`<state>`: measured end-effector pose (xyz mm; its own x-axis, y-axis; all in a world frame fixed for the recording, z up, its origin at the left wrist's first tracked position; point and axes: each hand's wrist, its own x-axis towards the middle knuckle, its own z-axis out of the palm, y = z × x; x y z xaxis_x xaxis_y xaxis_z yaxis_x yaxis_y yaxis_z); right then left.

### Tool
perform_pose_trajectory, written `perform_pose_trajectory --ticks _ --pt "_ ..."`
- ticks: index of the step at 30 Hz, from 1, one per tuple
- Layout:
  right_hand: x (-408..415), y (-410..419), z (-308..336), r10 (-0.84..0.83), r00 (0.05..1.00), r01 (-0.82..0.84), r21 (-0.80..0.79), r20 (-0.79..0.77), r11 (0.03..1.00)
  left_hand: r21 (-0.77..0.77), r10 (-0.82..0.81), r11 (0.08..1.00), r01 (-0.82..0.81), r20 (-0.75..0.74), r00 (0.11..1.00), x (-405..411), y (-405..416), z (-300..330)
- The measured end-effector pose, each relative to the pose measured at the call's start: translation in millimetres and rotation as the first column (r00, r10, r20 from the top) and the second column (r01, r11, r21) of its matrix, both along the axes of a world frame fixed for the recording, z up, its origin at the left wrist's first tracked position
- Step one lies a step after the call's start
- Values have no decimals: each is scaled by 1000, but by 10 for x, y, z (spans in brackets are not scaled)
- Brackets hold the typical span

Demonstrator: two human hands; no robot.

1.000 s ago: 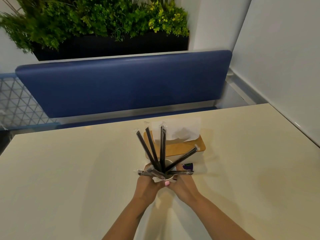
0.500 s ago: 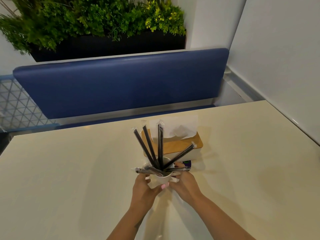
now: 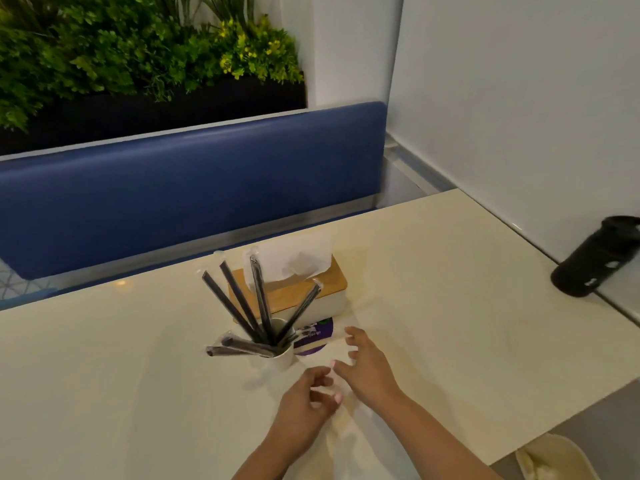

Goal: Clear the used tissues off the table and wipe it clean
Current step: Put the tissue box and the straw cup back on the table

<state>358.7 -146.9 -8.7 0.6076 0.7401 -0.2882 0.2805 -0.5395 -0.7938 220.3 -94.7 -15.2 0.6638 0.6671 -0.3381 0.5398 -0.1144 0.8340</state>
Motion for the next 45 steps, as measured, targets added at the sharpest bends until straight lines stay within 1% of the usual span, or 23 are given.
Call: perform_pose_trajectory --ticks 3,8,14,21,27,32,36,41,45 --pt "165 -173 52 -73 997 74 35 -10 997 8 -66 998 65 28 997 233 -52 59" --pt "529 -485 157 -193 980 197 88 -53 976 32 -120 993 118 86 989 697 -169 132" --pt "1091 -903 233 -345 935 353 148 -77 924 83 -198 978 189 118 973 1429 -321 249" --pt "1965 -1415 332 -521 850 526 161 -75 835 119 -315 947 297 176 933 2495 -556 454" --pt "2830 -1769 408 -662 747 660 197 -62 725 142 -390 919 367 200 899 3541 -815 661" --pt "3508 -1950 452 -727 686 708 227 -1 668 152 -461 886 437 197 865 4363 -983 690" --pt "3952 -2003 460 -727 687 707 221 14 672 132 -492 870 474 197 848 4885 -1090 669" --pt "4330 -1969 273 -708 706 693 185 23 697 116 -502 865 489 189 844 5342 -1216 582" --pt "4495 -1919 179 -720 693 711 192 -27 677 85 -485 873 481 267 833 5531 -1314 554"
